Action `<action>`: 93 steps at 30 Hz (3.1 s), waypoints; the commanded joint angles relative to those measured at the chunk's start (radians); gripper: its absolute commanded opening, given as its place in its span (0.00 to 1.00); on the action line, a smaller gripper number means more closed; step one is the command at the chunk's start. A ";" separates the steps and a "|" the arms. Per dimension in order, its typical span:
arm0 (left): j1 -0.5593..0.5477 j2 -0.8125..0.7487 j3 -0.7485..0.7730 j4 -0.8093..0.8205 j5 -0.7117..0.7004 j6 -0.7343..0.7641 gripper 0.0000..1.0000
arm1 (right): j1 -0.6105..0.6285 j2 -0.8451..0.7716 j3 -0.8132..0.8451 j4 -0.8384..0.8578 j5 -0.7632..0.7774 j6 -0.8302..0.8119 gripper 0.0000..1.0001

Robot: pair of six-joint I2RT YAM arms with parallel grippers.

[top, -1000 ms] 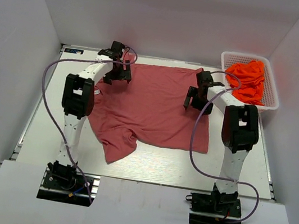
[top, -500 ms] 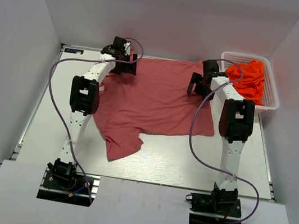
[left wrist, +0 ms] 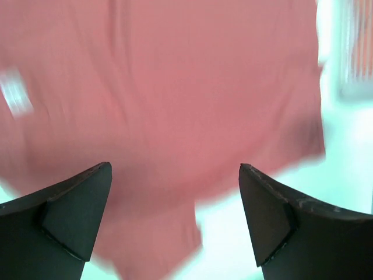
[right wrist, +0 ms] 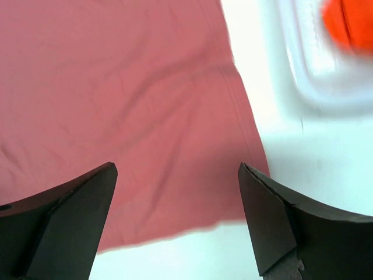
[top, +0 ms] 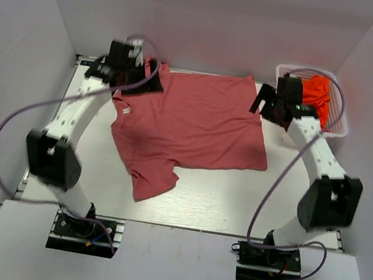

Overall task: Fold and stack the t-shirts
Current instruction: Flatten out the tshirt, then grap the side of the flattened tshirt closest away from the robot with both arms

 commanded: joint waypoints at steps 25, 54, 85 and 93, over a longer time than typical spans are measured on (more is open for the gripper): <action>-0.180 -0.439 -1.134 0.070 0.112 -0.367 0.61 | -0.061 -0.288 -0.523 -0.044 0.050 0.241 0.90; -0.189 -0.474 -1.071 -0.171 0.142 -0.349 0.00 | -0.113 -0.116 -0.627 0.108 0.016 0.275 0.66; -0.177 -0.576 -0.993 -0.171 0.360 -0.369 0.00 | -0.104 -0.531 -0.874 -0.066 -0.088 0.238 0.00; -0.168 -0.326 -0.660 -0.102 0.372 -0.326 0.00 | -0.102 -0.405 -0.704 -0.075 -0.103 0.202 0.00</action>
